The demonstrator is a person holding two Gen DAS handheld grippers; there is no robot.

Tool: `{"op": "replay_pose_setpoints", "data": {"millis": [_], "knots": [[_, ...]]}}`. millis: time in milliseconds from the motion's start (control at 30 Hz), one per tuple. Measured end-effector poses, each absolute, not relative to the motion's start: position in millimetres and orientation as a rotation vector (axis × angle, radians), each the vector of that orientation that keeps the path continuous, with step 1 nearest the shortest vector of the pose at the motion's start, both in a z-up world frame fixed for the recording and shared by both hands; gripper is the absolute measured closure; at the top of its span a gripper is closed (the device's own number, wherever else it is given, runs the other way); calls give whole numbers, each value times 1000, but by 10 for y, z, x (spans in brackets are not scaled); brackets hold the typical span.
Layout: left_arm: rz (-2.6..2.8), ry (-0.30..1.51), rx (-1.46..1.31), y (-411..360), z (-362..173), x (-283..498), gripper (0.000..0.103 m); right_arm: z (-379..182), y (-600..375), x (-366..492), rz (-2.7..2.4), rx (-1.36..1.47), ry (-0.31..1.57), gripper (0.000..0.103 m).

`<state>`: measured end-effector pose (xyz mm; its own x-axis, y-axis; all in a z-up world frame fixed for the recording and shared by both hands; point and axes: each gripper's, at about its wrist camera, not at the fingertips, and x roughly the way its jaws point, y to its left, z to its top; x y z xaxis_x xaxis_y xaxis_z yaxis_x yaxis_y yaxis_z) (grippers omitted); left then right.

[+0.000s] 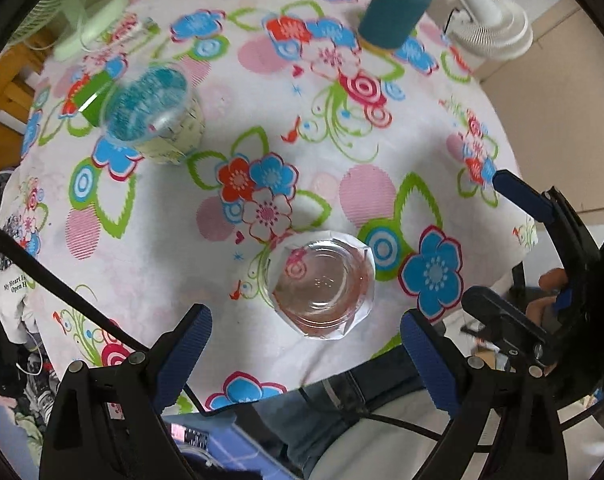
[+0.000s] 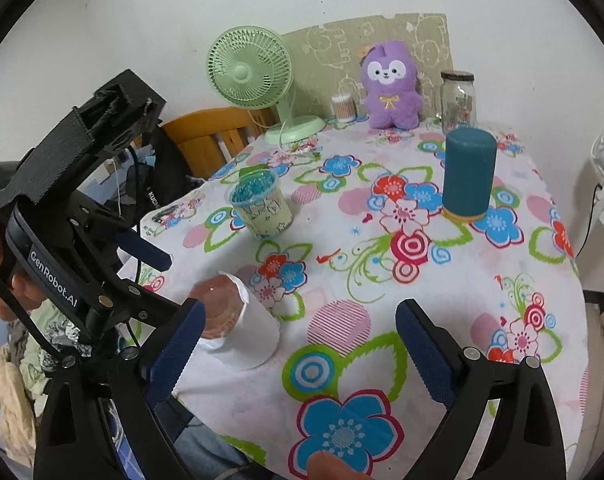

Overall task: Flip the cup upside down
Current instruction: 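Lower the inverted white cup onto the tablecloth with the right gripper, then open the right gripper and withdraw it from the white cup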

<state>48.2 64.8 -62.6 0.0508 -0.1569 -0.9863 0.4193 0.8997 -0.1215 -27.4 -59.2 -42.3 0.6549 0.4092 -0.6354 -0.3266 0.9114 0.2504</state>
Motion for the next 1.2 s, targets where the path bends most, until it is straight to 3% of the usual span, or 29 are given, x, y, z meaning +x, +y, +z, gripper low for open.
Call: {"op": "replay_pose_setpoints", "data": {"millis": [700, 1200], "knots": [[-352, 1075, 107, 1072, -298, 264, 7, -37, -275, -407, 342, 2, 628, 2], [-265, 795, -62, 1329, -431, 51, 6, 36, -93, -496, 336, -35, 591, 2]]}}
